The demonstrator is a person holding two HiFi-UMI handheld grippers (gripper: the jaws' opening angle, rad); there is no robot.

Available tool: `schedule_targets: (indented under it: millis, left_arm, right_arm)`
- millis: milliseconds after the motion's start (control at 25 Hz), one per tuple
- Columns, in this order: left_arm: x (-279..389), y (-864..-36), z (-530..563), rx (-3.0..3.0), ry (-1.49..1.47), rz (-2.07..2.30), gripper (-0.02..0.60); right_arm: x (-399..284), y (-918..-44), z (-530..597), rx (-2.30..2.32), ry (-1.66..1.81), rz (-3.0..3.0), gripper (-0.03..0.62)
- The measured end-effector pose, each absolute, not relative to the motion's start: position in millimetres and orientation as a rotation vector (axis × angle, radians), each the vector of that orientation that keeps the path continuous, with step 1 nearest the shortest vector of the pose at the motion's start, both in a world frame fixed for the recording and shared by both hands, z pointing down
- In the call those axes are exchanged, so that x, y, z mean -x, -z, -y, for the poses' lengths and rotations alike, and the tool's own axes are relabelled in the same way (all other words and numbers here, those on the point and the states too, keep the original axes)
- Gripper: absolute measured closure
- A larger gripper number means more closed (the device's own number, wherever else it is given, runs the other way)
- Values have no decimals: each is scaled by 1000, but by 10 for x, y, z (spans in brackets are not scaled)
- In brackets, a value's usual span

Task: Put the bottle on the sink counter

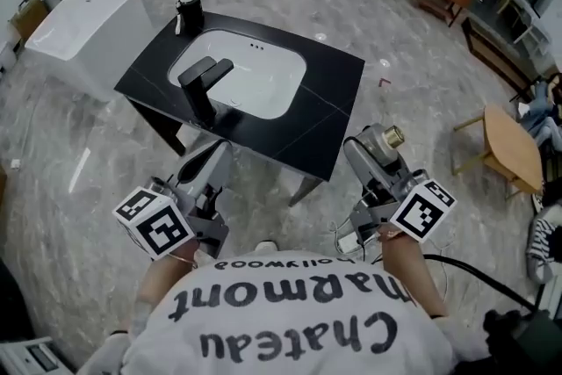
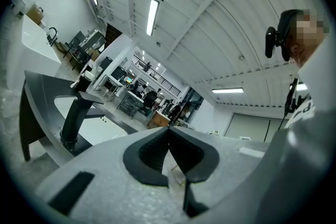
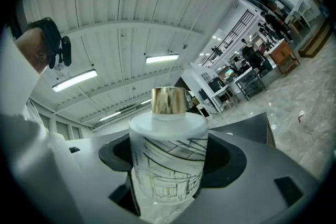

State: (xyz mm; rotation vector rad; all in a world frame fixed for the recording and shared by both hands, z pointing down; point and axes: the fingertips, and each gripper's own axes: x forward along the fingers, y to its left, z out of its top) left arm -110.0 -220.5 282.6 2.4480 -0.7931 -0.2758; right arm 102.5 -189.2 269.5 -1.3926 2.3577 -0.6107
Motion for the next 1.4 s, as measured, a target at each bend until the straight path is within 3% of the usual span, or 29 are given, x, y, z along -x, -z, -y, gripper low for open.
schedule_targets:
  millis: [680, 1400]
  left_arm:
    - [833, -3517, 2698, -2400, 105, 665, 566]
    - [602, -4417, 3103, -2176, -35, 866, 566]
  right_arm:
    - [-985, -3627, 2477, 1526, 872, -2306, 253]
    - [-1010, -4699, 3275, 1521, 1114, -2526, 252]
